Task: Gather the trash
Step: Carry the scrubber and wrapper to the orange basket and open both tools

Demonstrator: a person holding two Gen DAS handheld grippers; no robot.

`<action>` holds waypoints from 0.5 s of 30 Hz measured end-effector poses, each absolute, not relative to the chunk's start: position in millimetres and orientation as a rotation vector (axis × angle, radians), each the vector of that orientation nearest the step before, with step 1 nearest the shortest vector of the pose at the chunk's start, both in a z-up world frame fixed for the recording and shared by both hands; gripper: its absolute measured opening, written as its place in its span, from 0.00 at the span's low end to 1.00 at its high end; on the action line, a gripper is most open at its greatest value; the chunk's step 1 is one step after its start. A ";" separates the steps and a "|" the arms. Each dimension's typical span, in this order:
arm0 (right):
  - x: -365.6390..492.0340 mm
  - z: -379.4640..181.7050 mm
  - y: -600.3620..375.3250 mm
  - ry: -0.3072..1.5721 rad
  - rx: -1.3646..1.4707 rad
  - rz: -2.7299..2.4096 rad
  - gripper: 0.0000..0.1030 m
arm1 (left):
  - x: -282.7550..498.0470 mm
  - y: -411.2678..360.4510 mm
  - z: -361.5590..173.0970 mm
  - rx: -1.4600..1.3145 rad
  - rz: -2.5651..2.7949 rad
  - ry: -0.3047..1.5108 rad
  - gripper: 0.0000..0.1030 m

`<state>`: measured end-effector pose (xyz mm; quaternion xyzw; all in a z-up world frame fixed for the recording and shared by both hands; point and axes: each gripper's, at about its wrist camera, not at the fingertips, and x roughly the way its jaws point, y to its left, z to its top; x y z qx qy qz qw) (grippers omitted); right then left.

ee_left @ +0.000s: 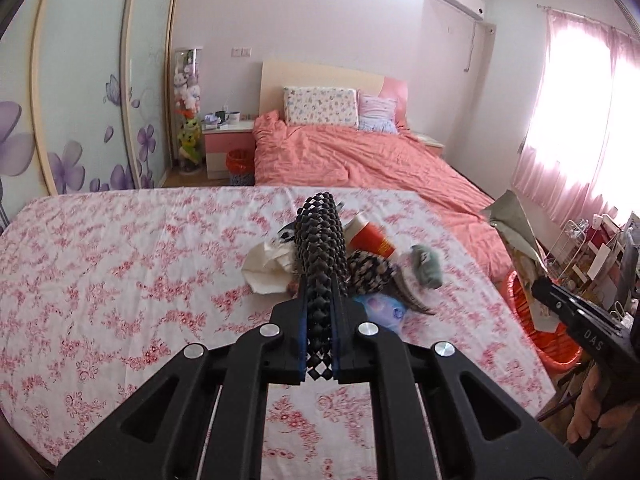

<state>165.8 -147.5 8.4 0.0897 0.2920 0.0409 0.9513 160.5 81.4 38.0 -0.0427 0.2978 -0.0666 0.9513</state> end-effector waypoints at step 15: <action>134.3 29.2 -205.2 0.523 0.243 -0.031 0.17 | 162.2 17.5 52.3 -0.070 -0.285 0.570 0.08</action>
